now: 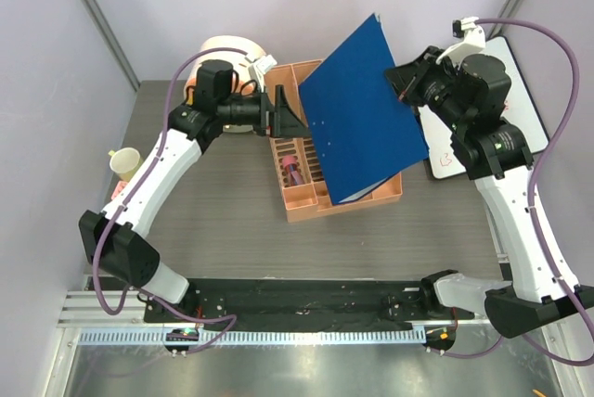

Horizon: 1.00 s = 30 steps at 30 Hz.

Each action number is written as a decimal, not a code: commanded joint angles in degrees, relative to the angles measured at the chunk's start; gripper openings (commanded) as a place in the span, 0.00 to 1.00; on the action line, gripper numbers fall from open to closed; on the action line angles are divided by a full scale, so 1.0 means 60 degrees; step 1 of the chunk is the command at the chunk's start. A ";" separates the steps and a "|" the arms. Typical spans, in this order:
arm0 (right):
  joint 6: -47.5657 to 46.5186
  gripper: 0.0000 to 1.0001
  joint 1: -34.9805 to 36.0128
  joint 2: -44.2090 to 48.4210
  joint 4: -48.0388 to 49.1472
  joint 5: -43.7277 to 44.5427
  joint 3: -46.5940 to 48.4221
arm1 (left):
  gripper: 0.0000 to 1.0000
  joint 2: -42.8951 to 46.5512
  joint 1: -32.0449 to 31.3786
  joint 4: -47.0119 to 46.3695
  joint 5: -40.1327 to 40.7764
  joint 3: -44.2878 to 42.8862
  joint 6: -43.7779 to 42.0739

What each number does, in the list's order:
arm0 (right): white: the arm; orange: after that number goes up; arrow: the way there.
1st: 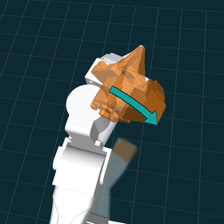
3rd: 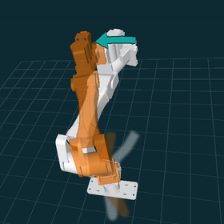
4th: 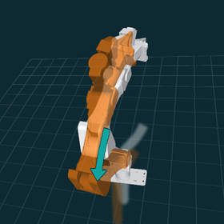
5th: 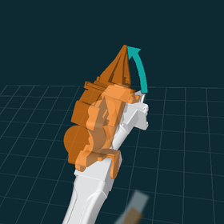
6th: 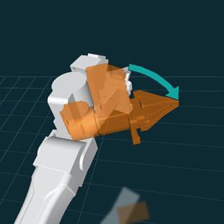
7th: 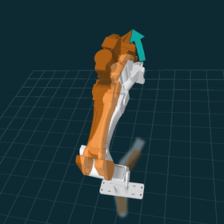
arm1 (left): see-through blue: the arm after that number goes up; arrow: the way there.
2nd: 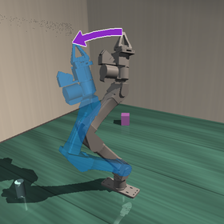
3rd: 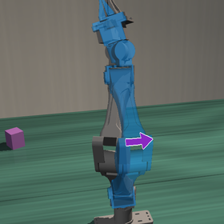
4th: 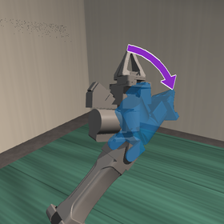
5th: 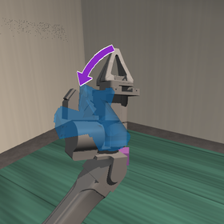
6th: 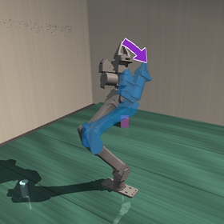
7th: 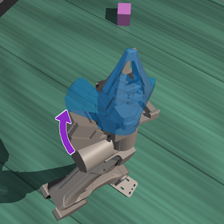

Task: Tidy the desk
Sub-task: Place the folder in the storage box.

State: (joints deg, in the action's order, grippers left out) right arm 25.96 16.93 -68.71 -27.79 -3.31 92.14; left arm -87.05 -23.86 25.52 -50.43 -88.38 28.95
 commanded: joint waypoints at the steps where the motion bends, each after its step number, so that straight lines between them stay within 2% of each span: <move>1: -0.0092 0.01 0.0020 0.0480 0.1380 0.0376 0.0069 | 0.93 -0.0053 -0.0066 -0.0649 0.0012 -0.0431 0.0434; 7: -0.0107 0.01 0.0195 0.0173 0.1614 -0.0368 -0.0034 | 0.93 -0.0228 -0.0404 -0.0693 0.0173 -0.0358 0.0493; 16: -0.0005 0.01 0.0928 -0.1350 0.1600 -0.1074 0.0712 | 0.93 -0.0302 -0.0404 -0.0562 0.0598 -0.0182 0.0083; 26: 0.0537 0.01 0.1061 -0.2040 0.1424 -0.1806 0.1444 | 0.93 -0.0536 -0.0389 -0.0195 0.0862 -0.0065 -0.0606; 28: 0.0742 0.07 0.1075 -0.2127 0.1366 -0.2172 0.1562 | 0.93 -0.0507 -0.0389 -0.0181 0.0862 -0.0022 -0.0664; 30: 0.0990 0.22 0.1075 -0.2201 0.1292 -0.2435 0.1680 | 0.93 -0.0492 -0.0389 -0.0195 0.0891 0.0008 -0.0752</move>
State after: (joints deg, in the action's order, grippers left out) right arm 23.05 21.78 -81.30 -26.24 -7.09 97.95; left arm -91.05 -26.35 25.10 -45.54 -88.62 26.48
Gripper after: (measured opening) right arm 0.123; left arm 0.931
